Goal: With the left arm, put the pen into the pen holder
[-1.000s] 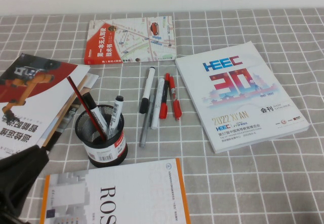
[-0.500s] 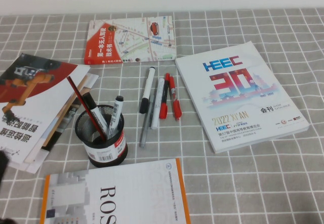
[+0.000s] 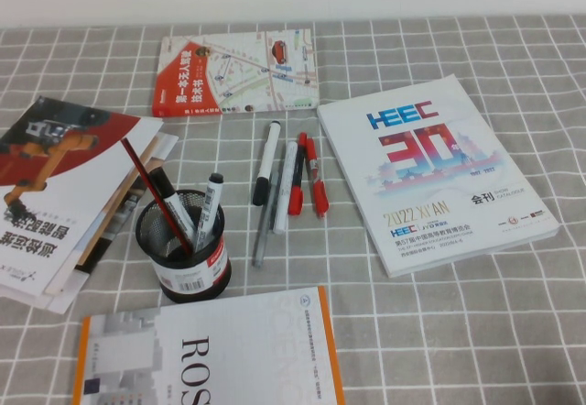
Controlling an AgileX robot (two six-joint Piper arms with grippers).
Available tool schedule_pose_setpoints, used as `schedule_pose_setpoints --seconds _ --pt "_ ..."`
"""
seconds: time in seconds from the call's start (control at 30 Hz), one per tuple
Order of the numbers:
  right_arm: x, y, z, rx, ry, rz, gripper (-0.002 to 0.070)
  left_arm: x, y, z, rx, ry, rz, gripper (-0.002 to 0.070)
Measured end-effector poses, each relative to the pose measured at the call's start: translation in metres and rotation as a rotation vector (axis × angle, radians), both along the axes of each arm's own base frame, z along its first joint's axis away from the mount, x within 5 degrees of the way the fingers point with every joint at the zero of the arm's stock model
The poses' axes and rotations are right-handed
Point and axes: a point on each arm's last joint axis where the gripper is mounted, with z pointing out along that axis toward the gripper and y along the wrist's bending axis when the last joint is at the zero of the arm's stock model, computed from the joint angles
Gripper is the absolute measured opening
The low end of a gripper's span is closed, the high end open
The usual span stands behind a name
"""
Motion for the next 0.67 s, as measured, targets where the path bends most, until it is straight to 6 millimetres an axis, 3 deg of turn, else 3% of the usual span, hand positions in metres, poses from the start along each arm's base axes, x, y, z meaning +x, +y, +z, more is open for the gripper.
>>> schedule_pose_setpoints --seconds 0.27,0.67 --pt "0.000 0.000 0.000 0.000 0.000 0.000 -0.0015 -0.003 0.001 -0.019 0.103 0.200 -0.005 0.0000" --pt "0.000 0.000 0.000 0.000 0.000 0.000 -0.0015 -0.004 0.001 -0.021 0.115 0.221 -0.005 0.0000"
